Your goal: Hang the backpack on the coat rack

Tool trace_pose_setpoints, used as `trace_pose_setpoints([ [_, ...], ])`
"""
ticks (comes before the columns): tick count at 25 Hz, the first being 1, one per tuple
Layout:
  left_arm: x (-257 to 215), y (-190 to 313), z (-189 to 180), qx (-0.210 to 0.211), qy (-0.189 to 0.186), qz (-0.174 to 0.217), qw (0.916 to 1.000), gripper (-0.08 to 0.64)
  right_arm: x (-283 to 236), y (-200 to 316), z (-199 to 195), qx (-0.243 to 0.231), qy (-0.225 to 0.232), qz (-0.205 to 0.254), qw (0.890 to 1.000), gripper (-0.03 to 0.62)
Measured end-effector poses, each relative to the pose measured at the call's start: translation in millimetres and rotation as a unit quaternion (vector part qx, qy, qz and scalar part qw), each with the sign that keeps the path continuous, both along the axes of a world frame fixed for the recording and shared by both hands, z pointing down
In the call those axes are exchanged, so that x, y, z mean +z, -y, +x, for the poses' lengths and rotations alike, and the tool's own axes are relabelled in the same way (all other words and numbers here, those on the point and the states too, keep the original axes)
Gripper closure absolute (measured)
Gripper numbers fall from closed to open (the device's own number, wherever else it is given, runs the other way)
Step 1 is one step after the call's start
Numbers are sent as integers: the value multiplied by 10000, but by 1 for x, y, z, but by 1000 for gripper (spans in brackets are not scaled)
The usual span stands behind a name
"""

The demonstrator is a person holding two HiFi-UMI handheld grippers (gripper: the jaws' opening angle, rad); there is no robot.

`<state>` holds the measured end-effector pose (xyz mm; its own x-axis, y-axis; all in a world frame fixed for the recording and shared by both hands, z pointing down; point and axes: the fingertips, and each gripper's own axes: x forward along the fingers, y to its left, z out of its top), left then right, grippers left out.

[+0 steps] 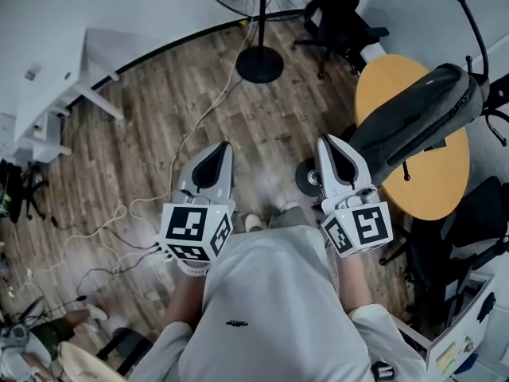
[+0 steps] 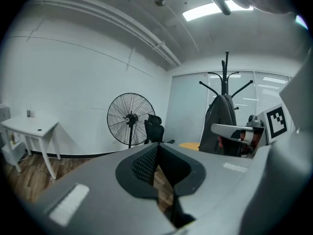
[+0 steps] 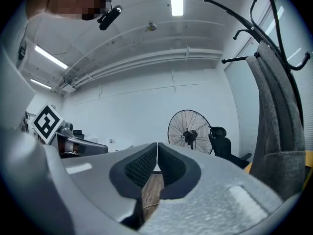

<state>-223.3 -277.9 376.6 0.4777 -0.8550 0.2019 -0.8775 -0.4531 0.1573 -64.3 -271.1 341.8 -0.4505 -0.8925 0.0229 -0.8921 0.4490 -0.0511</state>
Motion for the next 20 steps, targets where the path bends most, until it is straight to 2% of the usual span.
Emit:
trace_pose_setpoints([
  [20, 6, -2, -14, -100, -92, -127, 9998, 545, 2, 0, -15, -130, -22, -46, 9999, 592],
])
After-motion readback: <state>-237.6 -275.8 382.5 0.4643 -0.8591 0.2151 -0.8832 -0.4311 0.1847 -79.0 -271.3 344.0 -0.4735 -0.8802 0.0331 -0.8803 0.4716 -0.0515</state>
